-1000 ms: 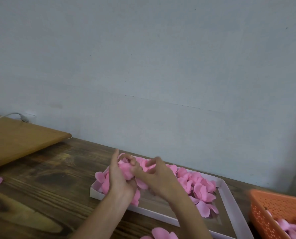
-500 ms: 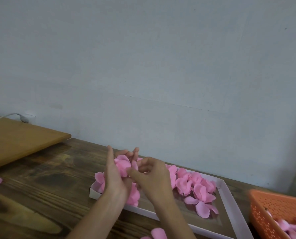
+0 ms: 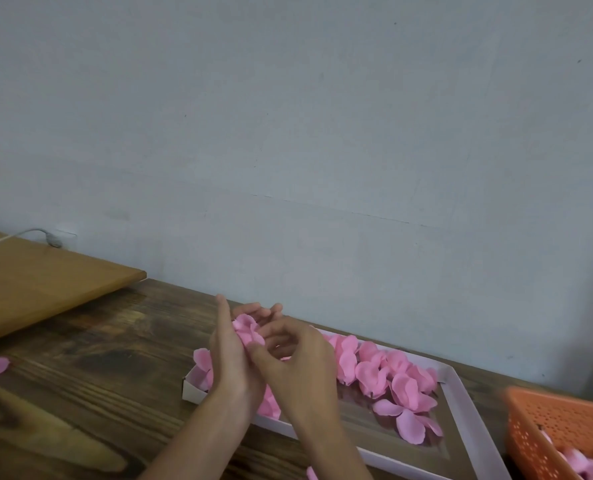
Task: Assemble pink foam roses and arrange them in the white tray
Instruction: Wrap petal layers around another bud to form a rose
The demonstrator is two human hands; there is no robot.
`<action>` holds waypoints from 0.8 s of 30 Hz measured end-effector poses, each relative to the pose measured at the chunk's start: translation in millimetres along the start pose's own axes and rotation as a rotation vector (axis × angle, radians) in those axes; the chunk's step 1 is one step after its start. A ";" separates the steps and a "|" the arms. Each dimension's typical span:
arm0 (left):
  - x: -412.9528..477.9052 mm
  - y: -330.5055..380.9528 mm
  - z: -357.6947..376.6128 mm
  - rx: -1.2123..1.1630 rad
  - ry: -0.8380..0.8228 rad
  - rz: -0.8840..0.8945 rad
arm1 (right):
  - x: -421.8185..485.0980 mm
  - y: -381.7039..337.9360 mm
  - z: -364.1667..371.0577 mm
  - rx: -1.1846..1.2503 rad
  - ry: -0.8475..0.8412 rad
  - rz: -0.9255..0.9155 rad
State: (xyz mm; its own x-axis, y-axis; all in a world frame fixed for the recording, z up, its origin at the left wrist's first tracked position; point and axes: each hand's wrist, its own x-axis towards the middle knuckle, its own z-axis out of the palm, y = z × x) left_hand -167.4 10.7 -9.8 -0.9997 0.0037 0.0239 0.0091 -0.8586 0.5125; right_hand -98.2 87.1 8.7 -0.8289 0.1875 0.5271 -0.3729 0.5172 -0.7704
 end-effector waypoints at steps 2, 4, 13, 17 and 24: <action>1.0 -0.4 0.6 0.013 0.024 0.003 | 0.4 0.1 -0.6 -0.021 -0.016 -0.013; 1.5 0.5 2.4 0.016 0.057 0.015 | 0.5 0.5 -0.7 -0.049 -0.040 -0.012; 2.0 -1.0 1.8 0.054 0.080 0.043 | 0.2 2.2 0.3 -0.054 -0.055 -0.024; 5.9 -1.1 -2.1 0.042 0.109 0.050 | 0.1 1.5 -1.0 -0.061 -0.060 -0.045; 4.0 -2.1 -4.6 0.007 0.122 0.077 | -0.4 2.4 -1.5 -0.040 -0.091 -0.053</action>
State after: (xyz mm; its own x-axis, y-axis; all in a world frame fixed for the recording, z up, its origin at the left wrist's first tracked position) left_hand -171.5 10.1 -14.7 -0.9913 -0.1248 -0.0411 0.0855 -0.8506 0.5189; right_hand -98.2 89.4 7.1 -0.8435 0.0831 0.5307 -0.4019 0.5577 -0.7262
